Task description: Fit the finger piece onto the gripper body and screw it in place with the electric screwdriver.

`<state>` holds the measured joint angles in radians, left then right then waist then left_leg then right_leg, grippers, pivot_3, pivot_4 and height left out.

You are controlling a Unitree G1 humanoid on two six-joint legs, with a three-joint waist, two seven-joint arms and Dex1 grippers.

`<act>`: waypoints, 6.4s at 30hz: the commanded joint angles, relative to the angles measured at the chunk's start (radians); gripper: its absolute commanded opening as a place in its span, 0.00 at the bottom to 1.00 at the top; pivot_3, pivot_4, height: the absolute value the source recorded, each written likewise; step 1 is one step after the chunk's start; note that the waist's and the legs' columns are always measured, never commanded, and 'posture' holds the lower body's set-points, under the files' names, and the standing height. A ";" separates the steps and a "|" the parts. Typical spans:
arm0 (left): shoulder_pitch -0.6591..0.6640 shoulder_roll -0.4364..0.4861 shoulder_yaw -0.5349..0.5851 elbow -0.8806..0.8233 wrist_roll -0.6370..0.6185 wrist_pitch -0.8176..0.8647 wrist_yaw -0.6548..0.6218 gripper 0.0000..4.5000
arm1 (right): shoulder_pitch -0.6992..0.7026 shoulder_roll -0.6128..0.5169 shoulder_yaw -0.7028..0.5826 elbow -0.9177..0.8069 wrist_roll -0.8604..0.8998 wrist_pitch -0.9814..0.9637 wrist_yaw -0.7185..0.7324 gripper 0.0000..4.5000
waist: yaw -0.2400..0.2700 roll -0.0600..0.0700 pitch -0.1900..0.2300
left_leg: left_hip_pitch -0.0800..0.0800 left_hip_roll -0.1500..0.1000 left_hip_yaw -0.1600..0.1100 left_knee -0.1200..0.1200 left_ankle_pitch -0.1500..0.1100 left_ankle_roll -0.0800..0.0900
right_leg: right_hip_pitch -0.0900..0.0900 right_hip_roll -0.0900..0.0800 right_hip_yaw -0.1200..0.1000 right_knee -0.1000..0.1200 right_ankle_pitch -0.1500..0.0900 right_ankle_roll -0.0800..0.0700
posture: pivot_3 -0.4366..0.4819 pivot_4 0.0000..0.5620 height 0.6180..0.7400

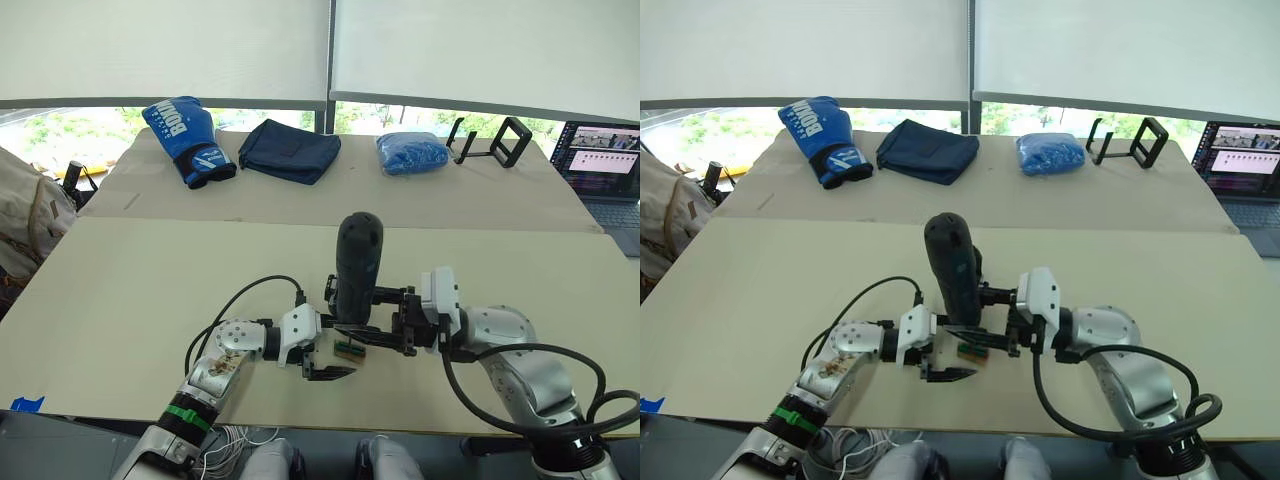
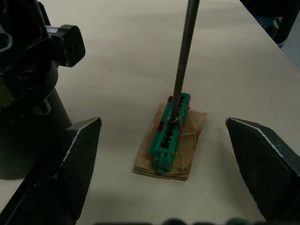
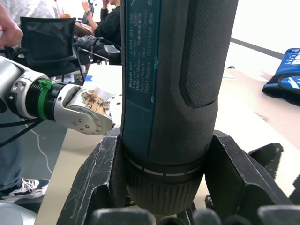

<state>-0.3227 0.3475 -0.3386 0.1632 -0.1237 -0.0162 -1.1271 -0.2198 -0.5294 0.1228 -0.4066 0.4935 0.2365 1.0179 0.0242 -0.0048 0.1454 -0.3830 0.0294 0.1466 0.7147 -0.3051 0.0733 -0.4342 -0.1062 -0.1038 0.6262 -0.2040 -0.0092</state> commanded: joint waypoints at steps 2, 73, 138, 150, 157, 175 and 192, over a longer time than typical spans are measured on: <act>0.032 -0.003 -0.046 0.035 0.023 0.028 -0.001 0.99 | 0.003 -0.012 0.002 -0.029 0.010 0.033 -0.012 0.44 | 0.000 0.000 0.000 | 0.000 0.000 0.000 0.000 0.000 0.000 | 0.000 0.000 0.000 0.000 0.000 0.000 | 0.48 0.27 1.00; -0.088 -0.083 0.099 0.068 -0.001 0.098 0.239 0.99 | -0.161 -0.094 -0.239 -0.209 0.355 0.165 -0.136 0.44 | -0.012 -0.001 0.003 | -0.006 0.000 0.000 0.000 0.002 -0.002 | -0.005 0.008 -0.001 0.000 0.001 0.000 | 0.48 0.27 1.00; -0.119 -0.073 0.093 0.131 0.034 0.104 0.209 0.51 | -0.158 -0.124 -0.228 -0.226 0.401 0.203 -0.147 0.44 | -0.011 -0.002 0.003 | -0.006 0.000 0.000 0.001 0.001 -0.002 | -0.005 0.008 0.001 0.001 0.001 0.001 | 0.48 0.27 1.00; -0.129 -0.065 0.086 0.138 0.028 0.093 0.189 0.51 | -0.372 -0.046 -0.151 -0.139 0.393 0.253 -0.187 0.44 | -0.012 -0.002 0.003 | -0.005 0.000 0.000 0.001 0.002 -0.002 | -0.005 0.008 0.000 0.002 0.001 0.000 | 0.48 0.27 1.00; -0.118 -0.061 0.086 0.128 0.030 0.109 0.197 0.51 | -0.427 0.022 -0.095 -0.069 0.305 0.221 -0.185 0.44 | -0.012 -0.002 0.003 | -0.005 0.000 0.000 0.001 0.002 -0.002 | -0.005 0.009 0.000 0.002 0.001 0.000 | 0.48 0.27 1.00; -0.095 -0.054 0.081 0.095 0.023 0.144 0.188 0.51 | -0.370 0.084 -0.027 0.020 0.104 0.092 -0.088 0.44 | -0.016 -0.002 0.003 | -0.005 0.000 0.001 0.001 0.002 -0.003 | -0.005 0.010 0.000 0.002 0.001 0.001 | 0.48 0.27 1.00; -0.079 -0.045 0.076 0.063 0.020 0.175 0.181 0.51 | -0.349 0.085 -0.028 0.026 0.071 0.099 -0.064 0.44 | -0.017 -0.002 0.003 | -0.005 0.000 0.001 0.001 0.002 -0.003 | -0.005 0.010 0.000 0.002 0.001 0.000 | 0.48 0.27 1.00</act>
<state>-0.4245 0.2935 -0.2391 0.2309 -0.1058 0.1374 -0.9285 -0.5506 -0.4524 0.1129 -0.3496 0.5600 0.3735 0.9558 0.0071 -0.0064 0.1486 -0.3880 0.0296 0.1474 0.7156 -0.3030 0.0700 -0.4390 -0.0965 -0.1037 0.6283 -0.2033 -0.0087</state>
